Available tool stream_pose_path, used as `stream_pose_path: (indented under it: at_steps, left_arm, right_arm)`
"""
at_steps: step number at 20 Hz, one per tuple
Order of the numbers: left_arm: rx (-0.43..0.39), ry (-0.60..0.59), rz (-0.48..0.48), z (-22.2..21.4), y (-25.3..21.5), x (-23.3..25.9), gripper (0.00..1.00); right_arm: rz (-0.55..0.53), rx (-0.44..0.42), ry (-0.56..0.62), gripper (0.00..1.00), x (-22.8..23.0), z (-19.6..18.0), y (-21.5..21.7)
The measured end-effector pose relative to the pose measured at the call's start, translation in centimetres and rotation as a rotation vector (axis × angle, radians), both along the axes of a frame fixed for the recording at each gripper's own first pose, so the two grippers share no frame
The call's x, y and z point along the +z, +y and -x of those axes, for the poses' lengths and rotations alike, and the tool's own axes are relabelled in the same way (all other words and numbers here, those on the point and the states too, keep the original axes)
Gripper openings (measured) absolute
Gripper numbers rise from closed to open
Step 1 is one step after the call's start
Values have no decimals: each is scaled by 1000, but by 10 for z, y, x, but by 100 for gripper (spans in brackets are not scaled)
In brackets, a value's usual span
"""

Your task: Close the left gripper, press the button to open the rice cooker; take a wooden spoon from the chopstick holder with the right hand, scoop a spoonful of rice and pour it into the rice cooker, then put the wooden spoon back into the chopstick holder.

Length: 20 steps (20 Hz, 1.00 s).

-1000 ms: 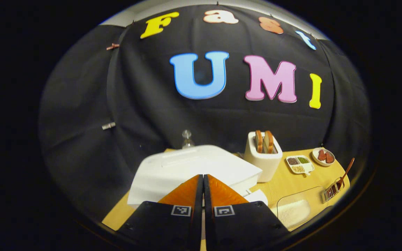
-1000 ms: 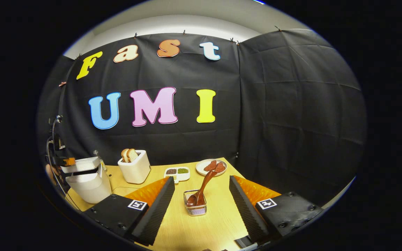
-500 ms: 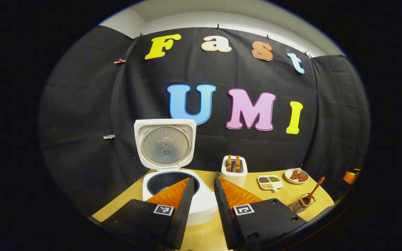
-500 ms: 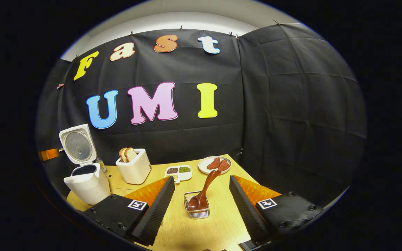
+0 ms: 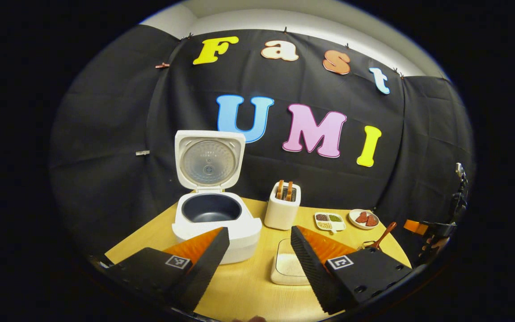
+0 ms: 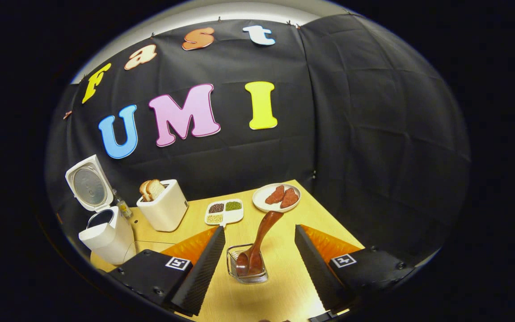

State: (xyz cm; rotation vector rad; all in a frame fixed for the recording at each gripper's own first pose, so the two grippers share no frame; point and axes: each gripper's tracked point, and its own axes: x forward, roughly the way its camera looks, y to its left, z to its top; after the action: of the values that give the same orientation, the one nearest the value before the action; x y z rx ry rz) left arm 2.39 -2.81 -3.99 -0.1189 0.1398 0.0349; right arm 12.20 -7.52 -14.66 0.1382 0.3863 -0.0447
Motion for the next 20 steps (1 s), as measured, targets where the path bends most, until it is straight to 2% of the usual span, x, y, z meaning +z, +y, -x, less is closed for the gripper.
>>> stream_pose_path:
  at_steps: [6,9,15,17,18,19,20]
  left_arm:
    - [95,89,-2,17,8,-25,95]
    - [129,141,-18,21,4,-40,95]
    - [98,216,-52,21,-28,-61,96]
    - [82,231,-51,20,-40,-67,96]
    - [79,235,-54,20,-44,-69,96]
    - [76,237,-55,20,-49,-70,96]
    - [75,242,-45,20,-53,-72,96]
  right_arm:
    - [-53,32,138,98,-63,-38,1]
    - [-118,24,185,99,-89,-62,-1]
    - [-231,28,232,99,-125,-103,7]
    - [-266,26,249,95,-134,-111,10]
    - [-285,26,262,87,-138,-112,13]
    - [-291,27,264,87,-139,-114,14]
    - [-284,26,256,70,-138,-116,12]
